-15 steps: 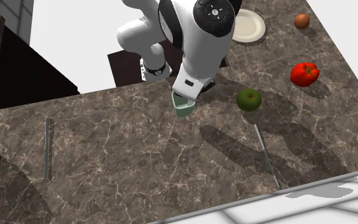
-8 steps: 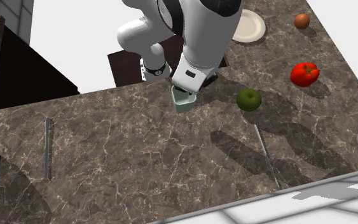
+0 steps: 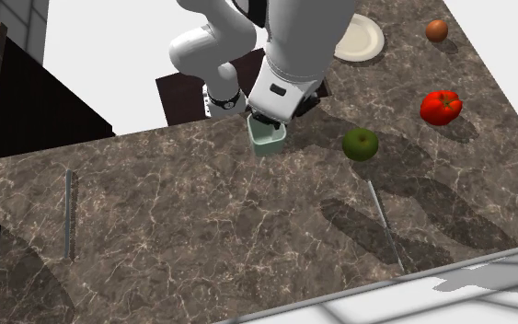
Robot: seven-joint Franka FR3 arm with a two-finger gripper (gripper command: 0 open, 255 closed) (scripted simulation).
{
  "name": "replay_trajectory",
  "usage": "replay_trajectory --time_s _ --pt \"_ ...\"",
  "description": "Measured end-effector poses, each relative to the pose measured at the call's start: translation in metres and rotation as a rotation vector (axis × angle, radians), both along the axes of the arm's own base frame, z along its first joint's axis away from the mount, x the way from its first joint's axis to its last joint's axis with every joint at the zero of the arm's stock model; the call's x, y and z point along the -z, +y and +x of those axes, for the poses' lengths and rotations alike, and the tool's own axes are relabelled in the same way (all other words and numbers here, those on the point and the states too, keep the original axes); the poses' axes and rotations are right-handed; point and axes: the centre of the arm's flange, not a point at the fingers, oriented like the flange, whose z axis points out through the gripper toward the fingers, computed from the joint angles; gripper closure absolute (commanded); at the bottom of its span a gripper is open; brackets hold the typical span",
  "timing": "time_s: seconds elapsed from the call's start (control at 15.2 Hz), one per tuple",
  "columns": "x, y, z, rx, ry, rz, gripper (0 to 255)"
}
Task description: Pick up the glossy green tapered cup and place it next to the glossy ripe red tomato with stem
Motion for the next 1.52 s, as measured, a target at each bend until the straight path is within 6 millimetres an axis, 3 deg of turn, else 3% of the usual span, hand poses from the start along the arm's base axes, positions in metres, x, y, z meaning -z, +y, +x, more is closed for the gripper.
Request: replay_trajectory --time_s 0.73,1.06,1.52 --pt "-0.054 0.005 -0.003 0.000 0.000 0.000 255" --pt "-0.059 0.059 -0.015 -0.001 0.000 -0.001 255" --pt "-0.058 0.152 -0.036 -0.002 0.000 -0.001 255"
